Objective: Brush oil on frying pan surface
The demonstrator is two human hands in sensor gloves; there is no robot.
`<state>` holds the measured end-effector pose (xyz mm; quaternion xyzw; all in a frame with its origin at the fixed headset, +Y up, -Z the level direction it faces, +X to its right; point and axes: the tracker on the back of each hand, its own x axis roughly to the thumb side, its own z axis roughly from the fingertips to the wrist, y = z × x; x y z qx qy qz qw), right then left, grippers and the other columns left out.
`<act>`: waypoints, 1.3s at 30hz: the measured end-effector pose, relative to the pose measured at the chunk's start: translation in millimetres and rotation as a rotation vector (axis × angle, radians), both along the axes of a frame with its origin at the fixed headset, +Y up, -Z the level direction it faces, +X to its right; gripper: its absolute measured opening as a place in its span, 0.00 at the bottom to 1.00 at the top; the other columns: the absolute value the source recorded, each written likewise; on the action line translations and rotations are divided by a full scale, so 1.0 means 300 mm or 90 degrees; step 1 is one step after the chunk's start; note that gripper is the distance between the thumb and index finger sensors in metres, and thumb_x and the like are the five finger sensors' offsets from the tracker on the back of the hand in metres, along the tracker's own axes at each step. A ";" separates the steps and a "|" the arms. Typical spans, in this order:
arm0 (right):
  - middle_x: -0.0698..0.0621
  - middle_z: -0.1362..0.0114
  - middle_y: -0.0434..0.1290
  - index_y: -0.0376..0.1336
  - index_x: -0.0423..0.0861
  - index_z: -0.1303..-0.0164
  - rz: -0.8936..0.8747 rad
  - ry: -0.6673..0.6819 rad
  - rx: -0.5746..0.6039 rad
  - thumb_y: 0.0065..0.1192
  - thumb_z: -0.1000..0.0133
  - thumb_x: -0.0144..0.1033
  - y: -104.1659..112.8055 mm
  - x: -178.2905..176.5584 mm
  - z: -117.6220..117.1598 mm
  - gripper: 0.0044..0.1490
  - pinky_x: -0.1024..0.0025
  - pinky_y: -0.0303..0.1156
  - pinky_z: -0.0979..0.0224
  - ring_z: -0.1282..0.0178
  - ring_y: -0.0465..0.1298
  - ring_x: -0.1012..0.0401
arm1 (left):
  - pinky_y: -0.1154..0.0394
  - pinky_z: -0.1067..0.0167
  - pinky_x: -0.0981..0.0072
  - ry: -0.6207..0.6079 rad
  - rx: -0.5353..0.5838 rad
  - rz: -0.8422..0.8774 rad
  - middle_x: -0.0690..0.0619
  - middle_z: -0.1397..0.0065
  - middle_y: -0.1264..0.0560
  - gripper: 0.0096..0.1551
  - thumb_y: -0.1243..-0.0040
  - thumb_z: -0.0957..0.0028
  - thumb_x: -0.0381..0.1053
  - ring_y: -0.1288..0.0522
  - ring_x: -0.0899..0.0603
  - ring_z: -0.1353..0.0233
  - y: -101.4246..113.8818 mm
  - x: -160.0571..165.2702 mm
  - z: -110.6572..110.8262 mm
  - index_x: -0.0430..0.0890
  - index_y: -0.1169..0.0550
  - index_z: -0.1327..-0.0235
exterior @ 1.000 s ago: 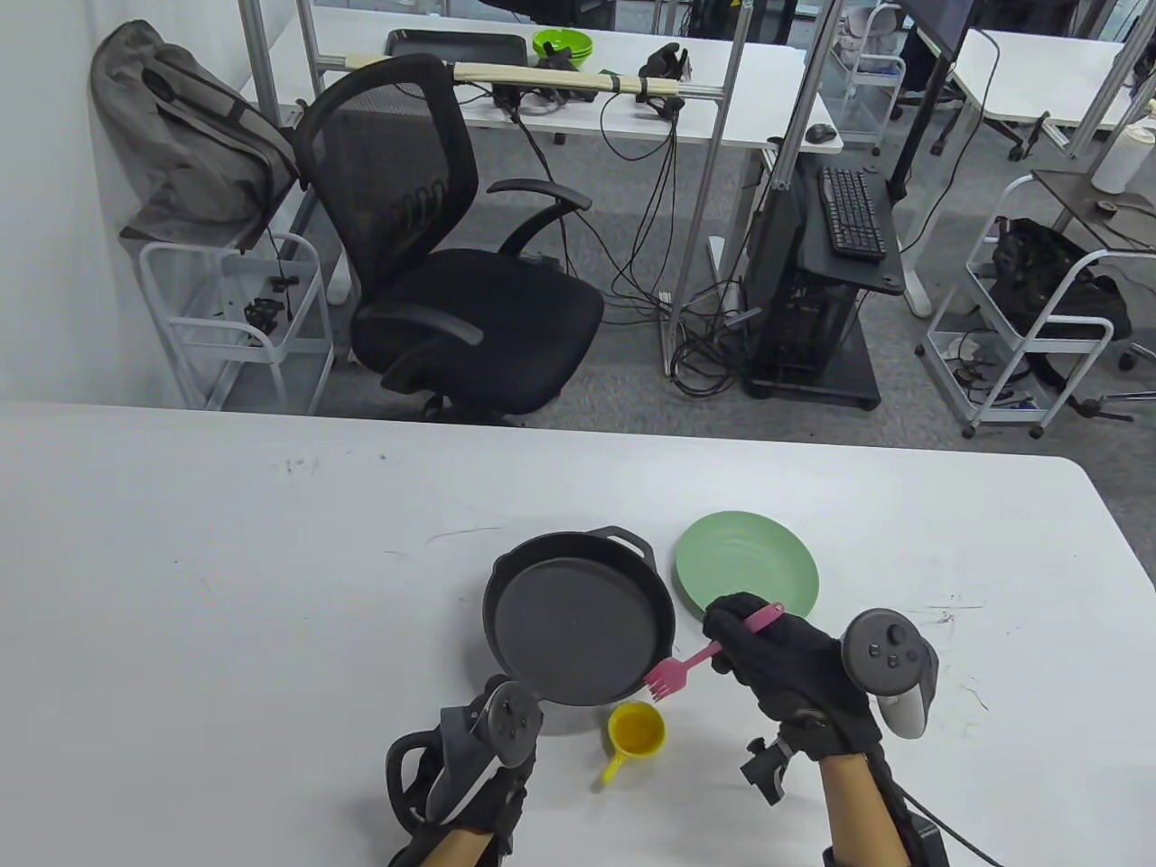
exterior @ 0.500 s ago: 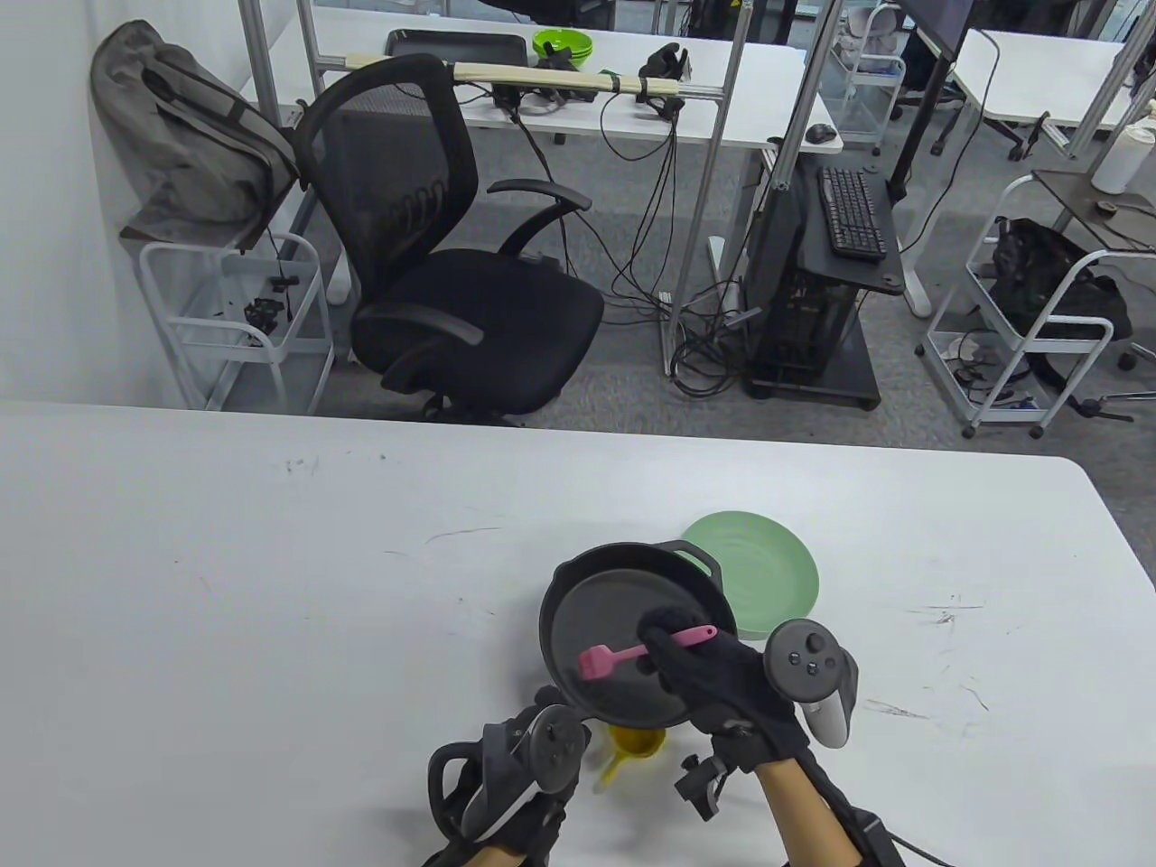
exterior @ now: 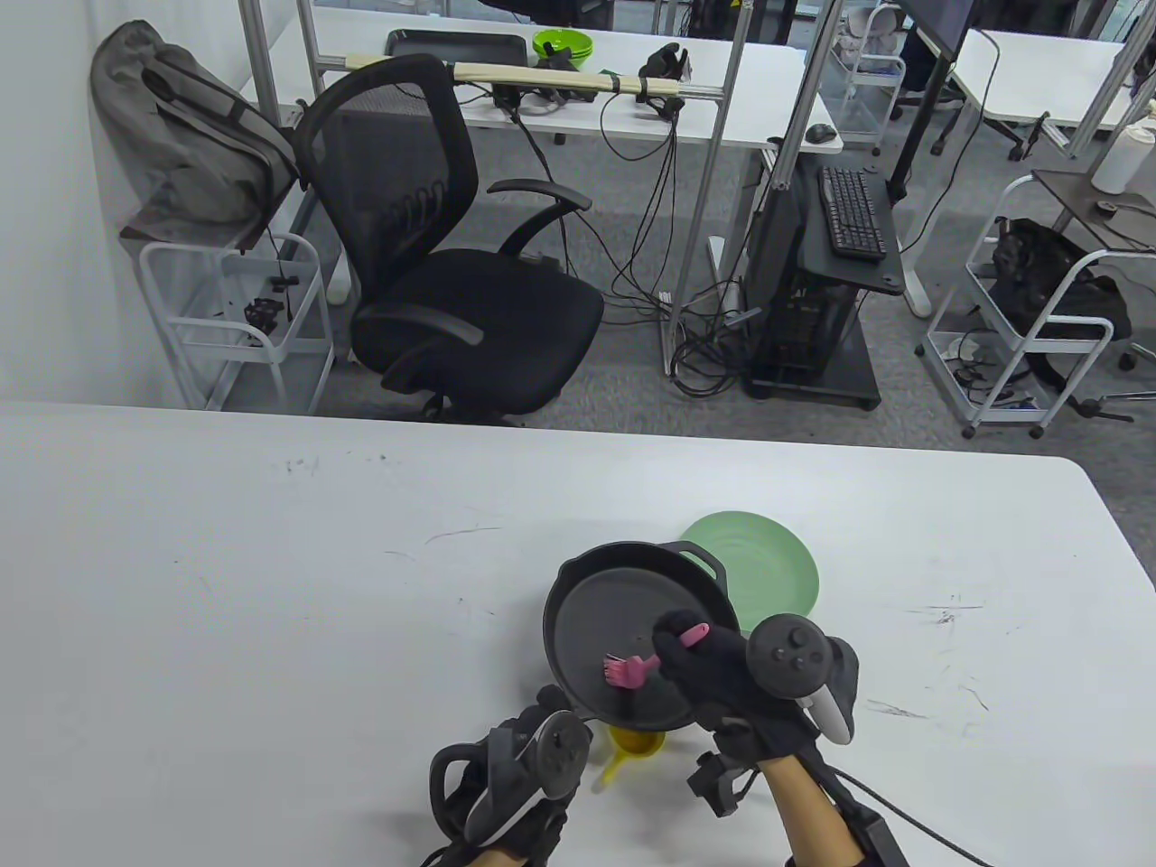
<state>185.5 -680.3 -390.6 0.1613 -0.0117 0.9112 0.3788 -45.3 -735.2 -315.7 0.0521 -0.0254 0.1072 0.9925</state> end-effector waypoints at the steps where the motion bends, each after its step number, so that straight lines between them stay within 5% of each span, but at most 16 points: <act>1: 0.37 0.46 0.82 0.67 0.41 0.33 0.006 -0.007 0.002 0.61 0.33 0.46 0.003 0.007 -0.001 0.26 0.71 0.78 0.63 0.60 0.80 0.55 | 0.20 0.74 0.59 0.001 0.000 -0.001 0.53 0.60 0.16 0.37 0.37 0.42 0.61 0.18 0.50 0.71 0.000 0.000 0.000 0.37 0.26 0.31; 10: 0.37 0.46 0.81 0.67 0.42 0.33 0.100 -0.059 0.019 0.61 0.33 0.46 0.038 0.057 -0.005 0.25 0.71 0.78 0.62 0.59 0.80 0.55 | 0.20 0.74 0.59 0.010 0.005 -0.009 0.53 0.60 0.16 0.37 0.36 0.42 0.61 0.18 0.50 0.71 0.002 -0.006 0.000 0.37 0.26 0.31; 17: 0.37 0.48 0.81 0.68 0.45 0.34 0.121 -0.099 0.154 0.61 0.33 0.47 0.130 0.089 0.047 0.24 0.72 0.78 0.62 0.60 0.79 0.56 | 0.20 0.74 0.59 0.012 0.004 -0.004 0.53 0.60 0.16 0.37 0.37 0.42 0.61 0.18 0.50 0.71 0.003 -0.008 -0.001 0.37 0.26 0.31; 22: 0.38 0.48 0.82 0.68 0.46 0.35 0.203 -0.093 0.155 0.60 0.33 0.48 0.092 0.046 0.038 0.23 0.72 0.78 0.62 0.60 0.79 0.57 | 0.20 0.74 0.60 0.004 0.003 0.011 0.53 0.60 0.16 0.37 0.37 0.42 0.61 0.18 0.50 0.71 0.000 -0.007 -0.003 0.37 0.26 0.31; 39: 0.39 0.45 0.81 0.65 0.46 0.32 -0.073 0.074 0.034 0.58 0.32 0.49 -0.033 -0.084 0.015 0.25 0.74 0.79 0.61 0.58 0.80 0.58 | 0.20 0.74 0.60 -0.034 -0.002 0.020 0.54 0.61 0.16 0.37 0.38 0.42 0.61 0.18 0.50 0.72 -0.006 0.024 0.007 0.37 0.26 0.31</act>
